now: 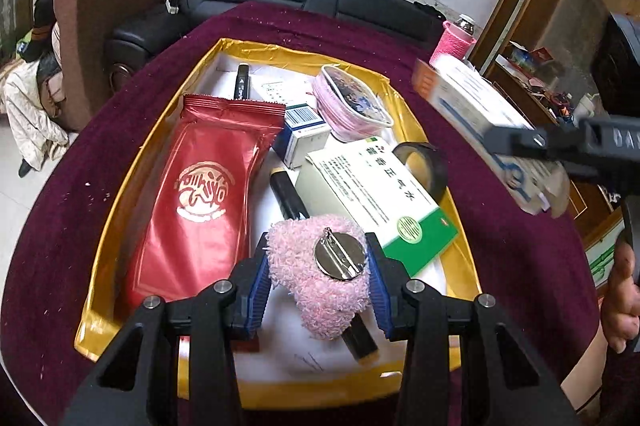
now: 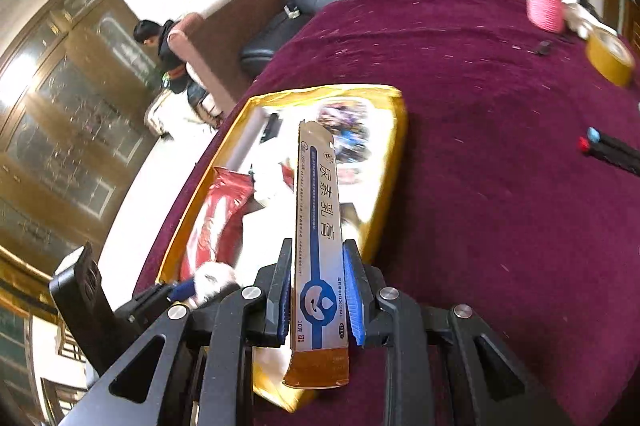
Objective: Organize objects
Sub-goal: 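Carry the badge and ointment box into the tray and open both tools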
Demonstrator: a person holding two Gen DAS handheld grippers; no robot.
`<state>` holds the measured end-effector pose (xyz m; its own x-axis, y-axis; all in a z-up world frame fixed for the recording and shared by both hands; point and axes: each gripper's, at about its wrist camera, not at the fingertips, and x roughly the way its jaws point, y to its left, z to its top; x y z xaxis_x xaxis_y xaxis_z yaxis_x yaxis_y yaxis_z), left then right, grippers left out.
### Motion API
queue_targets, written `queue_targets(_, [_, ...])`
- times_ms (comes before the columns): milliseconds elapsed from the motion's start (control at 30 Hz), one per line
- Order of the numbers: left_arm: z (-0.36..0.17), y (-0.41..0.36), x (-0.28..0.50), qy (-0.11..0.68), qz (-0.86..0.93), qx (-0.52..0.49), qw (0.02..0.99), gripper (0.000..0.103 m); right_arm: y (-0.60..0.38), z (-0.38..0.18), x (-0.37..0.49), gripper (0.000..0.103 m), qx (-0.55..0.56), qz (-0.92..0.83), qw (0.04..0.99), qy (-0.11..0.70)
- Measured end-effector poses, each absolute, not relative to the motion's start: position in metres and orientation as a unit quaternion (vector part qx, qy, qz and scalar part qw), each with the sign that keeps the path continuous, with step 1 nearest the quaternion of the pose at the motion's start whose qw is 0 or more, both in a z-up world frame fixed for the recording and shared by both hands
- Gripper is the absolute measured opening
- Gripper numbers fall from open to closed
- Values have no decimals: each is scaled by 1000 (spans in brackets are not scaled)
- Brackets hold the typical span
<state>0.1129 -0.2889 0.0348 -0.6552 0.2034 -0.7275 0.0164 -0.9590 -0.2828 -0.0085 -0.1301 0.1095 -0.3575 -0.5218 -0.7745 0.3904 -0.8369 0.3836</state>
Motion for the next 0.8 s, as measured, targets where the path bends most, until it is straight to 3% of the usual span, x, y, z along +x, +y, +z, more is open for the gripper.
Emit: queue_targets(800, [18,-304,100,-171,888,-420,74,44,-309,66,-135,26,539,-791,275,90])
